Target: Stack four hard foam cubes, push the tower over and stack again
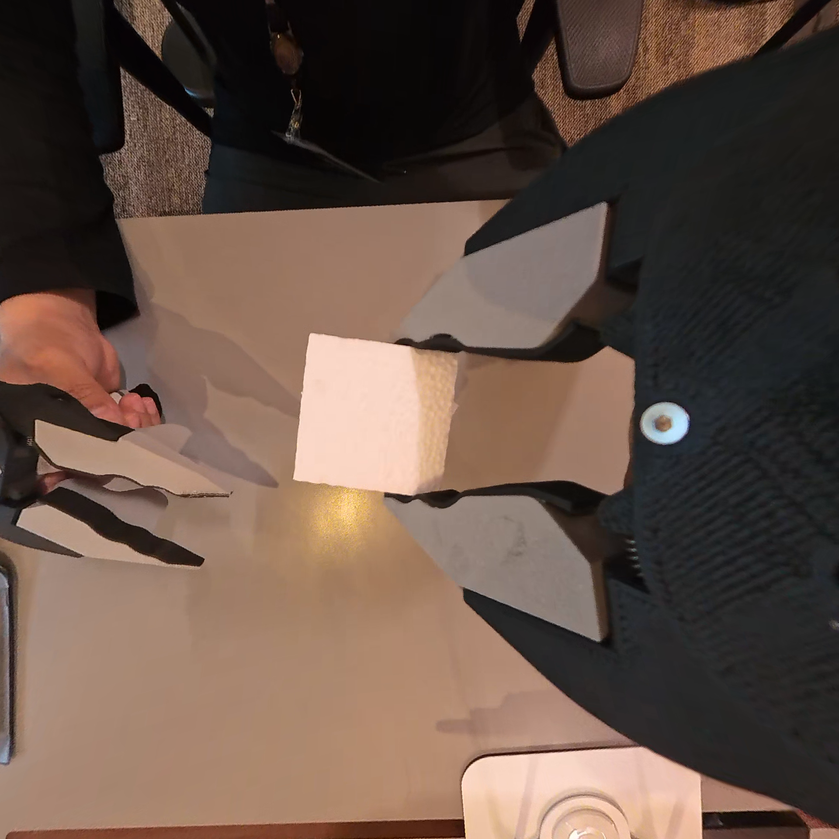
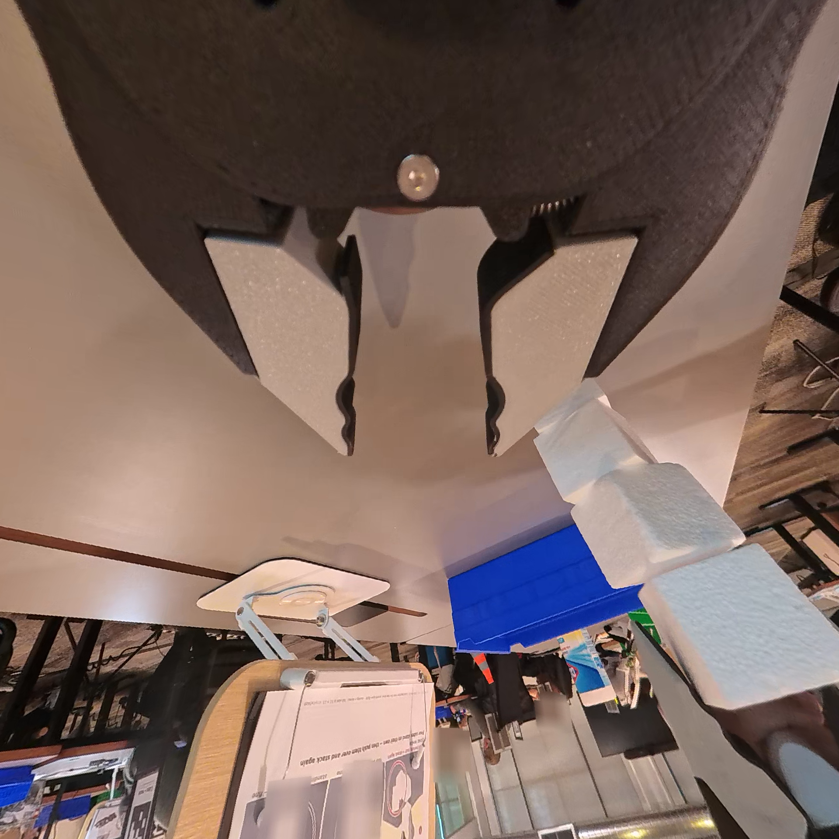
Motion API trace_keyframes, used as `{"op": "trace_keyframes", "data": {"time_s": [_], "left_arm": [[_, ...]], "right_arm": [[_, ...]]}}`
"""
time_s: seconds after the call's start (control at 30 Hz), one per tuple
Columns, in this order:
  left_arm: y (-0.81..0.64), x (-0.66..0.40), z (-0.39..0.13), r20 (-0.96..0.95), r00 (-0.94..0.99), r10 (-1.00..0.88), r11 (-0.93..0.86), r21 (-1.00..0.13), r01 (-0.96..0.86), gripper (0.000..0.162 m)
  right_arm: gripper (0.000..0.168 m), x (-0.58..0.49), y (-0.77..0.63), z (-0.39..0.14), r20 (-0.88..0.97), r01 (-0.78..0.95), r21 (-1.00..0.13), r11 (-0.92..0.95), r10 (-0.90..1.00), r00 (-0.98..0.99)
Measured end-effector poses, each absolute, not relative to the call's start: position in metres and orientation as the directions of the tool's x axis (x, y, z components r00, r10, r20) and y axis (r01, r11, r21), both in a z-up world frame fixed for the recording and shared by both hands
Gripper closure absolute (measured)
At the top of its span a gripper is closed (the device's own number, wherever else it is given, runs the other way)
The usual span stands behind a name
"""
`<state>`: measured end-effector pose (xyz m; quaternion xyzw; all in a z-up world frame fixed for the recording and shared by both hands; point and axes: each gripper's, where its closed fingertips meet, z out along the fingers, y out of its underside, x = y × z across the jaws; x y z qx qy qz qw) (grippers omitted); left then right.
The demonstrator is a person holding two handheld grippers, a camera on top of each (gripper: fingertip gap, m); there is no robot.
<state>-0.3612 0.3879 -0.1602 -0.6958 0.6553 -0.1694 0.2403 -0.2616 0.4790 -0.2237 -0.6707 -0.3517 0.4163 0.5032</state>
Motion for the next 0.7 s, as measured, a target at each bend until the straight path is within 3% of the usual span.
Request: {"op": "trace_keyframes", "data": {"time_s": [0.3, 0.53, 0.7], "left_arm": [[0.3917, -0.3564, -0.1643, -0.071, 0.088, -0.994, -0.032, -0.569, -0.822, 0.102], [0.3920, -0.3567, -0.1676, -0.077, 0.096, -0.992, -0.037, -0.554, -0.832, 0.073], [0.3921, -0.3586, -0.1670, -0.080, 0.109, -0.991, -0.046, -0.562, -0.826, 0.066]], "right_arm": [[0.113, -0.2626, 0.4771, -0.2234, -0.195, 0.059, -0.969, -0.239, 0.894, 0.404], [0.113, -0.2633, 0.4763, -0.2234, -0.194, 0.061, -0.969, -0.238, 0.895, 0.401], [0.113, -0.2627, 0.4763, -0.2231, -0.198, 0.057, -0.969, -0.240, 0.895, 0.400]]}}
